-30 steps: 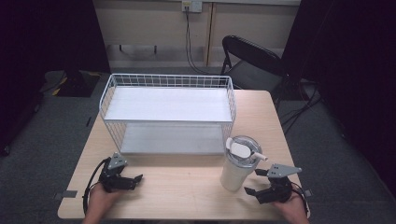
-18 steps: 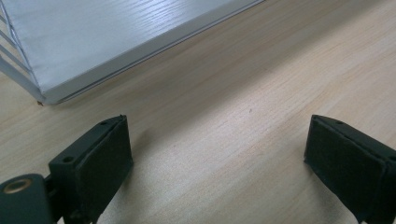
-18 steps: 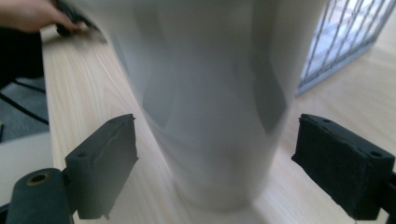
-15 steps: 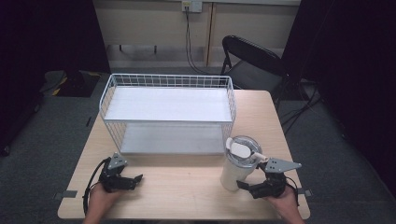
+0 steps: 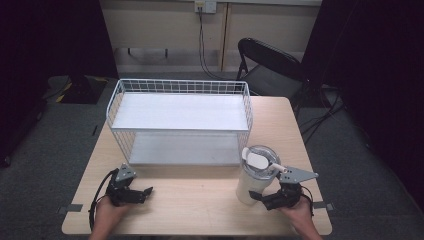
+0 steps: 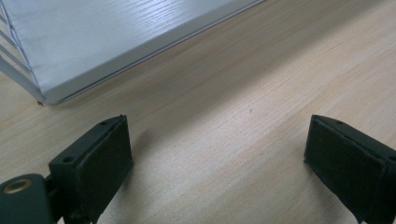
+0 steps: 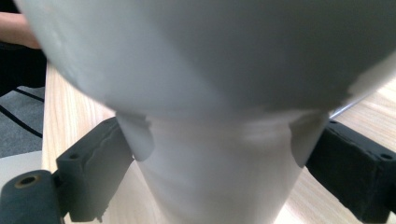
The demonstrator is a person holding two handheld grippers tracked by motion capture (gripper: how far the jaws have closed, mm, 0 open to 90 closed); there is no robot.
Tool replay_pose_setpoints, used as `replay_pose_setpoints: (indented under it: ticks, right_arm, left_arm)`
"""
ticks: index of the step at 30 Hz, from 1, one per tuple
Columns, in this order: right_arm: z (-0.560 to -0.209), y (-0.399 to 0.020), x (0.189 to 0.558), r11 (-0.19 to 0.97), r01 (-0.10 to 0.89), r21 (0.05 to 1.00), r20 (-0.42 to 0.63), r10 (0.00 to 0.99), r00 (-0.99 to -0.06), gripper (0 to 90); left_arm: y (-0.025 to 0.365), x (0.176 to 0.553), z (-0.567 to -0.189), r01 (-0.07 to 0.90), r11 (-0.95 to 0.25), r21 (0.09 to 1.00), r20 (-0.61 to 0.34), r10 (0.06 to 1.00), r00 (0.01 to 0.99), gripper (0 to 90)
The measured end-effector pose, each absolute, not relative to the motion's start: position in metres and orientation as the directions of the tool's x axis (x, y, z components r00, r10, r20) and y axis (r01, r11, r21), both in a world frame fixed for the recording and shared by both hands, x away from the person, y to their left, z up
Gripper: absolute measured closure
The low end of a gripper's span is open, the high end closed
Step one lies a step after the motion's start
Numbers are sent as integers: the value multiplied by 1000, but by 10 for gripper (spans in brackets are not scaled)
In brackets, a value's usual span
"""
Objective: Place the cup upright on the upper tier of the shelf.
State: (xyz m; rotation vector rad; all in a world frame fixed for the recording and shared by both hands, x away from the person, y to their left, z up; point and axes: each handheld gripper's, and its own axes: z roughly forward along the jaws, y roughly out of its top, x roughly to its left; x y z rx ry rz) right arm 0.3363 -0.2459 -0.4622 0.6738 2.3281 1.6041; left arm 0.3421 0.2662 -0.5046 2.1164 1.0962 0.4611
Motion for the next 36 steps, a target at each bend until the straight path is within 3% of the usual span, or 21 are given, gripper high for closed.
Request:
replay_pose_setpoints:
  ticks: [20, 36]
  right_arm:
    - [-473, -238, 343, 238, 167, 957, 38, 468, -883, 74]
    - [-466, -230, 335, 234, 193, 953, 55, 492, -869, 94]
  left_arm:
    - [266, 342, -505, 567, -398, 721, -5, 816, 578, 69]
    - [266, 342, -505, 569, -395, 722, -8, 817, 576, 69]
